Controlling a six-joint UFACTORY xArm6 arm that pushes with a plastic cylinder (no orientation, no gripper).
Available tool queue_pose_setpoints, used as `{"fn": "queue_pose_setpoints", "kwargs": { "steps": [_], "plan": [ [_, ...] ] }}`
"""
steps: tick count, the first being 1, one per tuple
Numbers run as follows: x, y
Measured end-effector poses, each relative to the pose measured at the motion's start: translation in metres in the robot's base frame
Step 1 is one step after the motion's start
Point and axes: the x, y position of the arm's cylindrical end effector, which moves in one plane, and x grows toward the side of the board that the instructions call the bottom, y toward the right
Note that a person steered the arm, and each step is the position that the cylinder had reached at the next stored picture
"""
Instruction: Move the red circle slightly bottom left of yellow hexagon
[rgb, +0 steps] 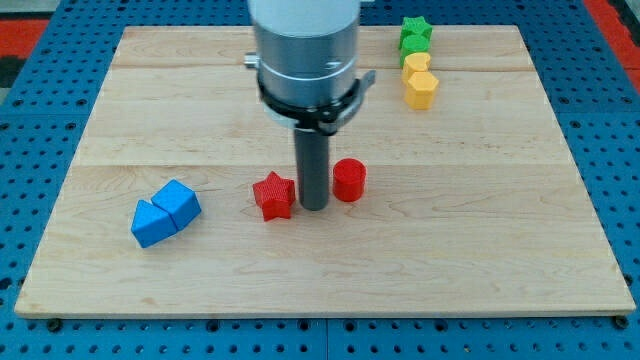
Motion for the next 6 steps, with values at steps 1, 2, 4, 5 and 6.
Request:
{"fn": "queue_pose_setpoints", "kwargs": {
  "steps": [1, 2, 4, 5, 6],
  "plan": [
    [-0.012, 0.015],
    [-0.041, 0.027],
    [-0.077, 0.05],
    [-0.084, 0.06],
    [-0.067, 0.067]
  ]
}}
